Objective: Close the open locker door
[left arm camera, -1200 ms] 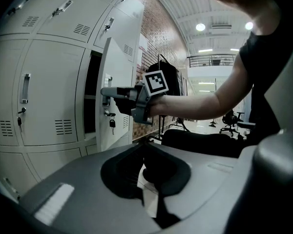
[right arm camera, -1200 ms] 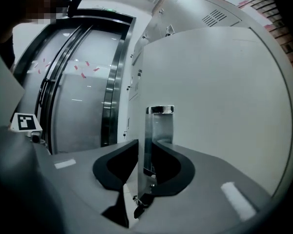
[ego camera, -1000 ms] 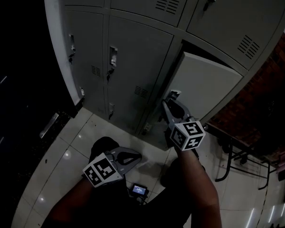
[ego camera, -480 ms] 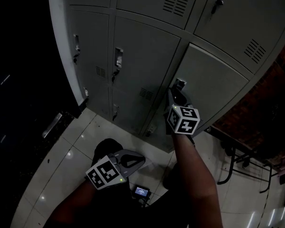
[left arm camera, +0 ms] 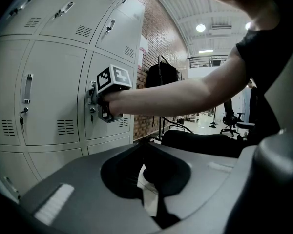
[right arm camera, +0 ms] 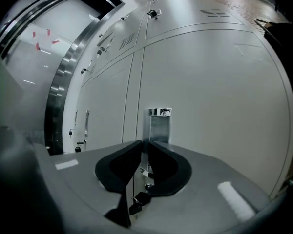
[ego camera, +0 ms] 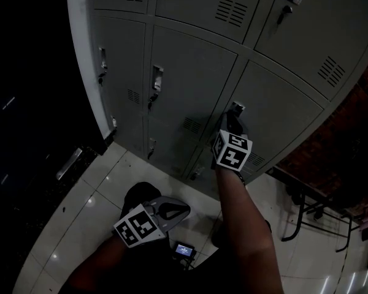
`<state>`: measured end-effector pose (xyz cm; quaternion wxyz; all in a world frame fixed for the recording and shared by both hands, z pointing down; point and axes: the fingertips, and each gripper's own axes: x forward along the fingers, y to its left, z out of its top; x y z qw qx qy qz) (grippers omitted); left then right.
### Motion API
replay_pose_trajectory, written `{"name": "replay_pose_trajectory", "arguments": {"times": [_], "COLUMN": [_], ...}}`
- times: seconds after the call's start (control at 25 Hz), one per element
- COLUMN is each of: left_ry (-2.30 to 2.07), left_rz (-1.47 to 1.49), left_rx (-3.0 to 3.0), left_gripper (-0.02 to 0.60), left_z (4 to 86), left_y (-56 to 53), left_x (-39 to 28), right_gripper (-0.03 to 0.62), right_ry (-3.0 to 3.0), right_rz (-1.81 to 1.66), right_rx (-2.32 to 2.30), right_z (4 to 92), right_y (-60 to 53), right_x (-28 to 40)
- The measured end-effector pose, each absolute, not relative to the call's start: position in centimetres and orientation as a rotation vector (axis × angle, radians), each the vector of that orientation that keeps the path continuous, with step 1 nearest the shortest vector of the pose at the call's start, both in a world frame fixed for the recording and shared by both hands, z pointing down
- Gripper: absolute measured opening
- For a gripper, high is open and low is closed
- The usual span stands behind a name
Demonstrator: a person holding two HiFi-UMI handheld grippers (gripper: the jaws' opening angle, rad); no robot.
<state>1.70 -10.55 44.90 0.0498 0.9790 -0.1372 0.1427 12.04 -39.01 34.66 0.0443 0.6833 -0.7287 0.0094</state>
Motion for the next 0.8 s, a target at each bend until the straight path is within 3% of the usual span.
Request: {"name": "replay_pose_trajectory", "arguments": {"times": [0.56, 0.8], "left_ry": [-0.420, -0.419], "left_rz": [0.439, 0.437], "left_rx": [2.983, 2.985], "left_gripper": [0.012, 0.012], "left_z": [44.9, 44.9], "left_y": [-10.6, -10.6], "left_x": [1.7, 1.7], "right_gripper": [0.072, 0.002], "right_ry": [-2.287, -2.219], "right_rz": [0.029, 0.069], "right_rx": [2.055, 2.119], "right_z": [35.0, 35.7], "right_y": [-37.2, -37.0], "right_x": [12.0, 14.1]}}
